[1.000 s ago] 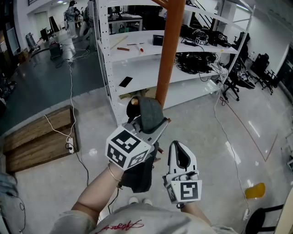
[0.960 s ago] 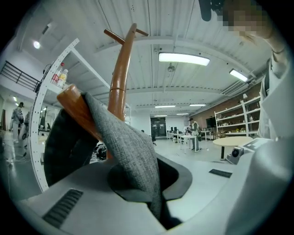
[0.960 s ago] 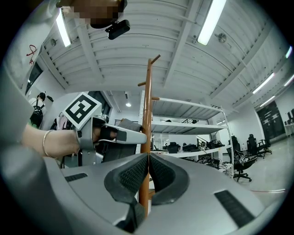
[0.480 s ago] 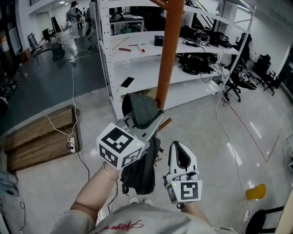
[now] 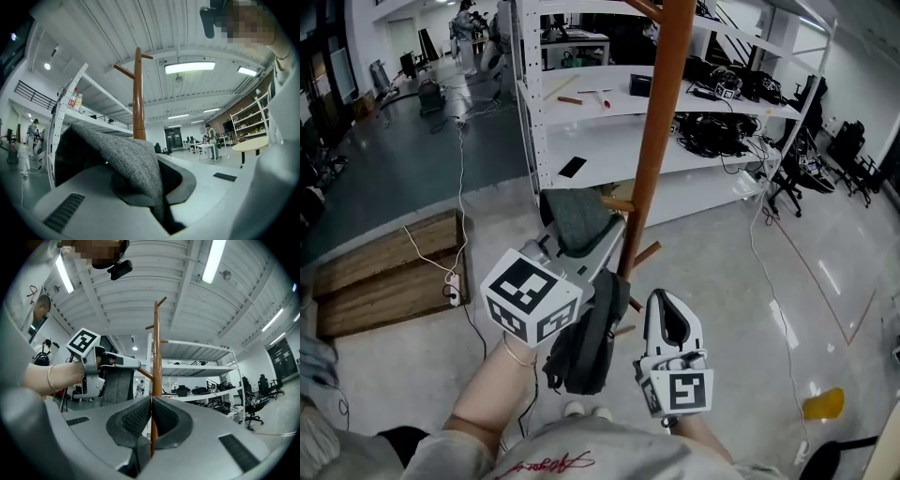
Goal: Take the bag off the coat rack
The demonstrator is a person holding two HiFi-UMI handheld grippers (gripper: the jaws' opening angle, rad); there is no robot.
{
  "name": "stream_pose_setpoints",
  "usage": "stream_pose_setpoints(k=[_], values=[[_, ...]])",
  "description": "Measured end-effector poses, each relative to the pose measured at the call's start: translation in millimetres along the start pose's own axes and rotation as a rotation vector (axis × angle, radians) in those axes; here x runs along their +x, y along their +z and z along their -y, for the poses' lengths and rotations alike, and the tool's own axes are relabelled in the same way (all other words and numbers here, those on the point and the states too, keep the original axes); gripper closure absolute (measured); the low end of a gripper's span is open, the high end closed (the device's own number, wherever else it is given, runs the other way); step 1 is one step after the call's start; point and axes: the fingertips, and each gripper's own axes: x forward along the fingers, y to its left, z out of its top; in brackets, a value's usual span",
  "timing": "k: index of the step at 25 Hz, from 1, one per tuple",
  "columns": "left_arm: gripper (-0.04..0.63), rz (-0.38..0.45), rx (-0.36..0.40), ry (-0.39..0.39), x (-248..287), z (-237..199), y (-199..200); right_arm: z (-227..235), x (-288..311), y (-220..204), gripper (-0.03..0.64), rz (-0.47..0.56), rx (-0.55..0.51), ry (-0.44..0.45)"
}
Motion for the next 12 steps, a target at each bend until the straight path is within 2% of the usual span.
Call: stream_pose_setpoints(k=[2, 6, 12], values=[[0.579, 0.005, 0.002, 0.018, -4.4, -2.5, 0.5, -3.2, -0.1, -2.7, 0.598, -0.030, 0.013, 0.011], [0.579, 0.018, 0.004, 0.057, -15.4, -5.6, 2.6, -5.0, 2.8, 3.3, 0.598, 0.027, -0.021, 0.044], [0.578, 0.032, 0.007, 0.128, -34.9, -10.6, 5.4, -13.5, 7.1, 9.7, 0.598, 0.037, -0.022, 0.091]])
